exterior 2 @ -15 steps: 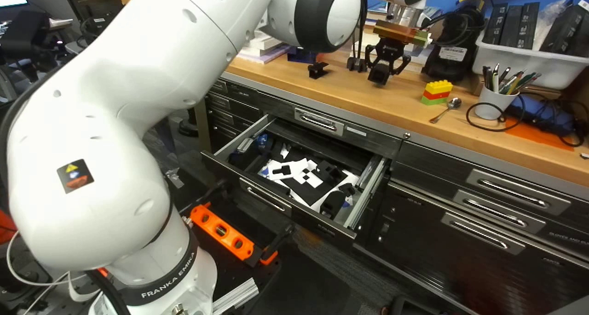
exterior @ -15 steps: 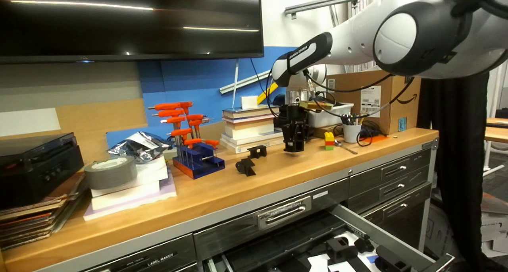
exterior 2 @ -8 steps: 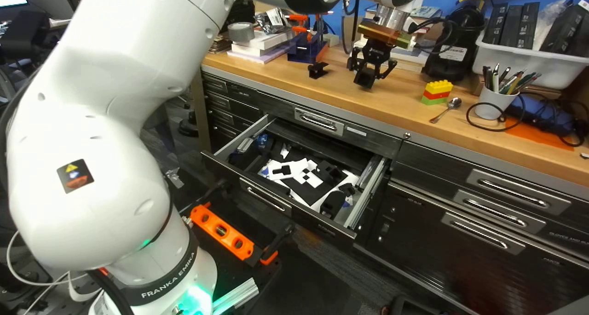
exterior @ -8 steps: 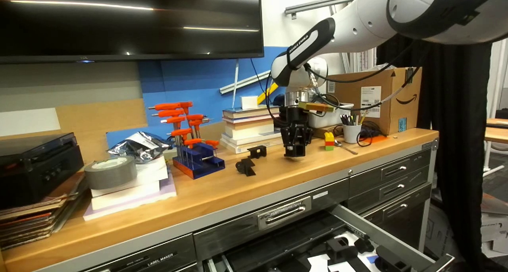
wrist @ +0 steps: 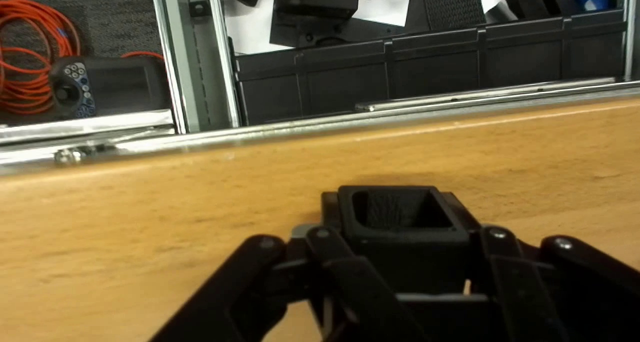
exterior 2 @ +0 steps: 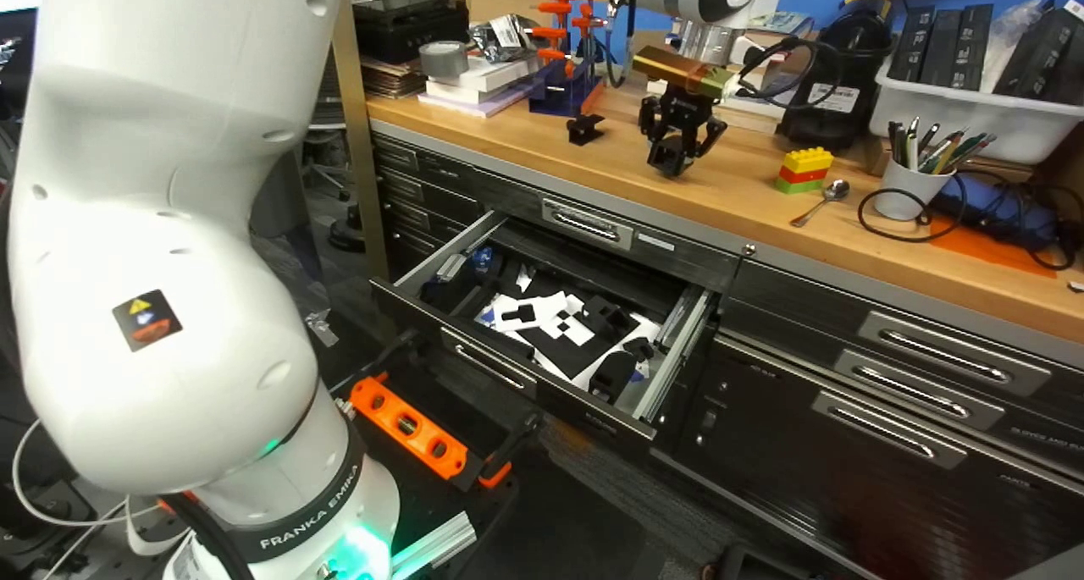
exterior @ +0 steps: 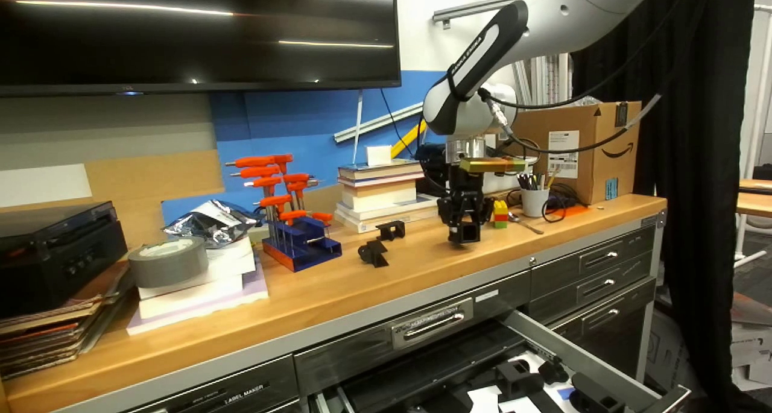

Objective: Place the black objects inside the open drawer then close the drawer

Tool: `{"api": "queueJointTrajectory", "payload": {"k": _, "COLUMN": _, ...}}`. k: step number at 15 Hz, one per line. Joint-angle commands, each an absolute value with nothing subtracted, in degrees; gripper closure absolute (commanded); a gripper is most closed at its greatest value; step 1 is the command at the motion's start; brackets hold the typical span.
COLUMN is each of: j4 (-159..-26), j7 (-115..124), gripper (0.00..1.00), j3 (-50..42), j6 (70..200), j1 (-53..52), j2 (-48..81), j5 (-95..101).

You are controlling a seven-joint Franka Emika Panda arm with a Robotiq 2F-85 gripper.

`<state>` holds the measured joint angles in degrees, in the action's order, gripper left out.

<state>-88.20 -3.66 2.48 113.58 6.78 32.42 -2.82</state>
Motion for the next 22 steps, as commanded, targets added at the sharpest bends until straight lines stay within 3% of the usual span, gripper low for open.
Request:
{"api": "queueJointTrajectory", "payload": {"k": 1, "j4": -102.2, "j7": 4.0, "gripper": 0.75, "j3": -1.1, "j6": 120.2, "j1": 3.9, "j2": 22.3, "j5": -1.9}}
{"api": "queueJointTrajectory", "payload": {"k": 14, "j4": -142.8, "j7": 28.8, "gripper": 0.75, "j3": -1.8, "j6": 137.3, "j1": -1.3, "j2": 0.3, "j5": 0.4}}
{"api": "queueJointTrajectory", "payload": {"k": 18, "j4": -156.1, "j7": 35.6, "gripper": 0.75, "j3": 1.2, "j6": 148.3, "j1": -3.4, "j2": -1.2, "j5": -2.8}}
{"api": "queueJointTrajectory", "payload": {"k": 22, "j4": -158.7, "j7": 43.6, "gripper": 0.75, "j3": 3.7, "j6": 157.0, "j1": -5.7, "j2": 3.4, "j5": -2.6}}
